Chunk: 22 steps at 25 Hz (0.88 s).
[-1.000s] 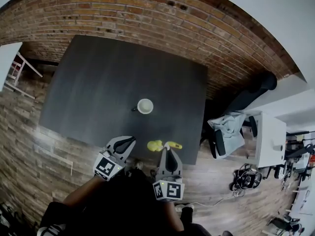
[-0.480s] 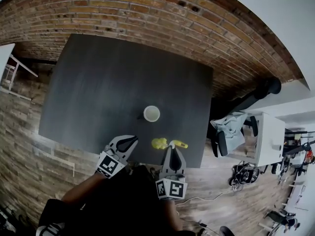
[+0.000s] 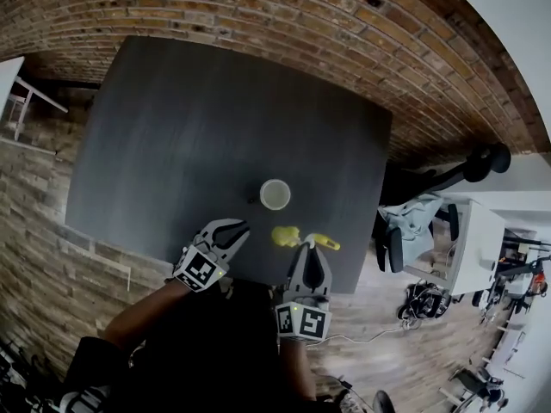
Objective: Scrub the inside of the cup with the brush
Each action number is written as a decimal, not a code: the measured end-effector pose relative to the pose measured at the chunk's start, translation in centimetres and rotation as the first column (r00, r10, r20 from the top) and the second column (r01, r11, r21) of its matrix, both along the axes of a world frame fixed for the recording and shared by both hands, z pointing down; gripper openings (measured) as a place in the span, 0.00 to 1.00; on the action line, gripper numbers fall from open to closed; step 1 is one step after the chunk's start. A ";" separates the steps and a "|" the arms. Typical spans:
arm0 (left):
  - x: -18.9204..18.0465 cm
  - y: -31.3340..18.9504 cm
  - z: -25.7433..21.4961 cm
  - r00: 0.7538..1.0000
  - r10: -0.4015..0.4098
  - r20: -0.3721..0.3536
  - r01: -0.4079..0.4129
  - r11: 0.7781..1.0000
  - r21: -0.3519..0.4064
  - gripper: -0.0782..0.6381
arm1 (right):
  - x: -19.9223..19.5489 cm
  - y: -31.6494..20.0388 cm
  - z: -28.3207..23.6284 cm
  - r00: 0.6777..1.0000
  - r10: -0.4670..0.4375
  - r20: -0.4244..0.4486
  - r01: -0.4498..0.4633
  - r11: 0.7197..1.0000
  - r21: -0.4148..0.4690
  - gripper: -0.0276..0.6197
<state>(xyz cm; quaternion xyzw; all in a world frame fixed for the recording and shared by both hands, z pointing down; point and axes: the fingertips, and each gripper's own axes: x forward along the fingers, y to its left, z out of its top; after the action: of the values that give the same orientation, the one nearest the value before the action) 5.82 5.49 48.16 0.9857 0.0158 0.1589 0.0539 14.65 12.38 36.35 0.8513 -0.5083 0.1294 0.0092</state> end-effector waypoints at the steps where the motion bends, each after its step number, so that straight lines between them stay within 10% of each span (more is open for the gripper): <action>1: 0.4 -0.3 0.6 1.000 -0.003 0.009 0.003 1.000 0.006 0.17 | 0.4 -0.3 0.4 1.000 -0.007 0.004 0.007 1.000 -0.001 0.11; 22: 3.9 -3.2 14.8 0.978 -0.078 0.193 0.075 0.997 0.020 0.30 | 5.0 -6.9 6.0 0.989 -0.140 0.054 0.139 0.990 0.013 0.11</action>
<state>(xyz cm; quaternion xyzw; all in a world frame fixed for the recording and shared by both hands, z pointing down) 9.72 2.34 63.00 0.9657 -0.0285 0.2520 0.0549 19.68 5.51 42.36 0.8098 -0.5673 0.1494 0.0001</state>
